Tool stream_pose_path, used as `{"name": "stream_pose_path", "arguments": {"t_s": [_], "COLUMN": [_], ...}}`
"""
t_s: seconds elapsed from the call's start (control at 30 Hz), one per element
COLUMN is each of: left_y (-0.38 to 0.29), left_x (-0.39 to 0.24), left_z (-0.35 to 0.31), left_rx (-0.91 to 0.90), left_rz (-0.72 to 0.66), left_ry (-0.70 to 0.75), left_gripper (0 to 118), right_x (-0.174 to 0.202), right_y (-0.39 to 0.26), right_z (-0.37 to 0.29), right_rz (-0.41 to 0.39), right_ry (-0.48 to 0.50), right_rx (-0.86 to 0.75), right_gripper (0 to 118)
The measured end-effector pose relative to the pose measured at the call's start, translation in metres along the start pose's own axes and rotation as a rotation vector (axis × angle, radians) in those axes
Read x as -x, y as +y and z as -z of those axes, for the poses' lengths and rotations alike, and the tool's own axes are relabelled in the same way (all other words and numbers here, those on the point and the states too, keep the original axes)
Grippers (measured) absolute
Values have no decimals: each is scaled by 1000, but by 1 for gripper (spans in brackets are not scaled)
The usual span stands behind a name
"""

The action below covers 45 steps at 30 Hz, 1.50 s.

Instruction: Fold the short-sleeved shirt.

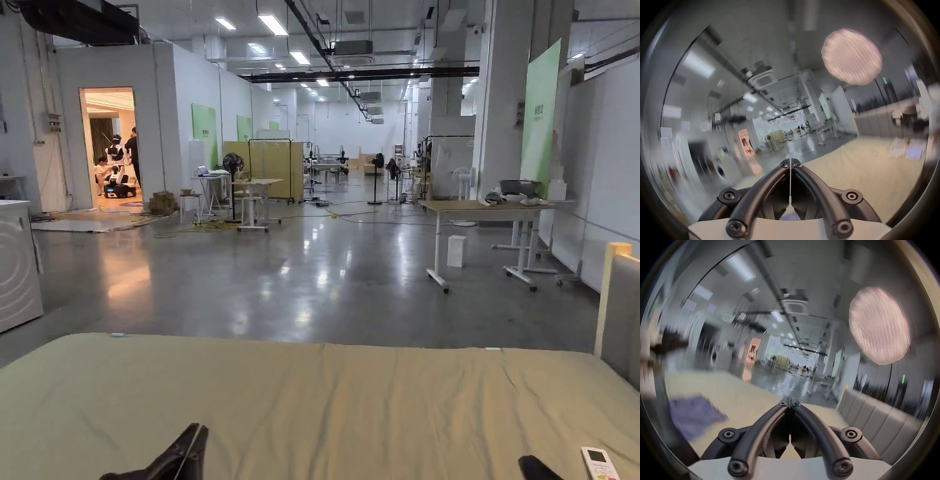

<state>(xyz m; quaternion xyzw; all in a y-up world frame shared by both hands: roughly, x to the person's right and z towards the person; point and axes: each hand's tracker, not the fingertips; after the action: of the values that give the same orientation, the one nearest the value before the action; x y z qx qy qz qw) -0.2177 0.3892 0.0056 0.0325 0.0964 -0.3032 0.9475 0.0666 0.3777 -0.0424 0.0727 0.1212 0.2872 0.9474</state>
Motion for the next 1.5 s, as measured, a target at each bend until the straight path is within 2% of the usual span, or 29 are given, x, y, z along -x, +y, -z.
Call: {"name": "stream_pose_path", "arguments": {"t_s": [0.03, 0.07, 0.1, 0.13, 0.17, 0.2, 0.23, 0.27, 0.3, 0.37, 0.43, 0.5, 0.53, 0.57, 0.63, 0.7, 0.77, 0.8, 0.83, 0.87, 0.9, 0.93, 1.07, 1.2, 1.5], "left_y": [-3, -11, -22, -32, -48, -67, -83, -102, -123, -140, -141, -126, -116, -97, -72, -52, -51, -55, -59, -58, -59, -57, -47, -45, -55], "left_x": [-7, -19, -29, -38, -53, -66, -78, -91, -102, -115, -115, -105, -96, -80, -50, -9, 19, 28, 30, 25, 23, 22, 11, 8, 27], "left_z": [2, 5, 7, 8, 5, 1, -3, -9, -15, -23, -26, -21, -17, -12, -5, -3, -11, -15, -17, -21, -22, -23, -29, -28, -29], "left_rx": [12, 49, 107, 160, 183, 182, 180, 198, 202, 219, 236, 244, 249, 255, 262, 213, 94, 49, 42, 53, 59, 67, 75, 84, 152], "left_rz": [147, 328, 448, 530, 613, 709, 805, 920, 977, 999, 924, 791, 707, 600, 321, -71, -455, -611, -688, -717, -711, -677, -573, -563, -591], "left_ry": [-5, -57, -141, -191, -230, -273, -302, -359, -425, -515, -521, -467, -421, -372, -290, -235, -241, -258, -254, -237, -239, -251, -274, -276, -220], "left_gripper": [1, 1, 1, 1, 1, 1, 1, 1, 1, 1, 1, 0, 1, 1, 1, 1, 1, 1, 1, 1, 0, 1, 1, 1, 1], "right_x": [11, 27, 42, 54, 65, 76, 84, 92, 100, 114, 122, 115, 109, 98, 68, 38, 11, 4, -1, -2, -4, -3, -4, -6, -1], "right_y": [-1, -7, -16, -26, -40, -51, -62, -73, -82, -102, -111, -106, -98, -86, -63, -47, -43, -53, -64, -79, -81, -86, -75, -70, -78], "right_z": [2, 6, 7, 7, 4, 2, 1, -1, -2, -4, -6, -3, 1, 4, 5, -1, -9, -12, -15, -16, -22, -25, -32, -30, -34], "right_rz": [-160, -365, -553, -674, -755, -799, -805, -821, -836, -924, -1000, -919, -836, -716, -436, -125, 174, 341, 476, 665, 678, 718, 643, 632, 661], "right_ry": [12, 25, 65, 126, 208, 248, 268, 337, 385, 396, 409, 389, 360, 296, 177, 46, -15, -6, 21, 71, 25, 38, 15, 22, 61], "right_rx": [17, 46, 53, 54, 59, 83, 109, 139, 161, 193, 179, 182, 183, 184, 154, 120, 71, 87, 96, 169, 152, 170, 117, 117, 110], "right_gripper": [1, 1, 1, 1, 1, 1, 1, 1, 1, 1, 1, 1, 1, 1, 1, 1, 1, 1, 1, 1, 1, 1, 1, 1, 1]}}
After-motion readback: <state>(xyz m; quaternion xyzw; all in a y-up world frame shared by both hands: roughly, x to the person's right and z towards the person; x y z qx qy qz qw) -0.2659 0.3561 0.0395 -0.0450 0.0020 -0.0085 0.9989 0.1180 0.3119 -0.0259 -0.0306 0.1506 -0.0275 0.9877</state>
